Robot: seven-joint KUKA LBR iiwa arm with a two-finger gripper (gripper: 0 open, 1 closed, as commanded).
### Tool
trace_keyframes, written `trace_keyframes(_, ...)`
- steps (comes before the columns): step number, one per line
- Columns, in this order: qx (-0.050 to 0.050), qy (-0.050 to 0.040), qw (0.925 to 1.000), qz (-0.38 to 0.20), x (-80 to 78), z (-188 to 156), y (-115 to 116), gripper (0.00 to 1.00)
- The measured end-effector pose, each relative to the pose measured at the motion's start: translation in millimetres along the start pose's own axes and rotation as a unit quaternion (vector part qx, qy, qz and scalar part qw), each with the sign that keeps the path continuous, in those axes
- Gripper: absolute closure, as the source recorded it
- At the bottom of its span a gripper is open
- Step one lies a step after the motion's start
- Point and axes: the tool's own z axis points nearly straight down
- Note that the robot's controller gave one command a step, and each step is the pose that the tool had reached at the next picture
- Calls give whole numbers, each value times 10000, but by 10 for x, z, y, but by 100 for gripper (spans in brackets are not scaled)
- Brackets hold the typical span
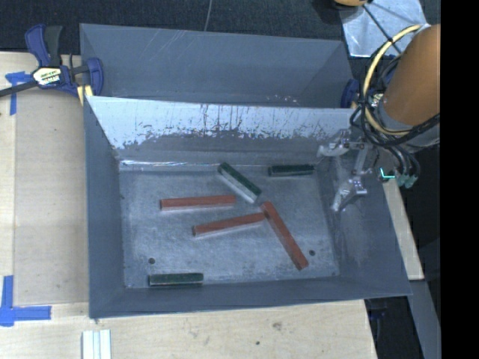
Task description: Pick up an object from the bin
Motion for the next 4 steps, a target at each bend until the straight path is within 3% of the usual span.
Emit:
trace_keyframes(1,7,-43,10000,-13,-16,-47,5,0)
trace_keyframes(2,5,-63,9997,254,92,634,95,0)
trace_keyframes(3,-2,-26,9983,579,507,716,272,0)
trace_keyframes(4,5,-35,9995,318,700,1036,319,0)
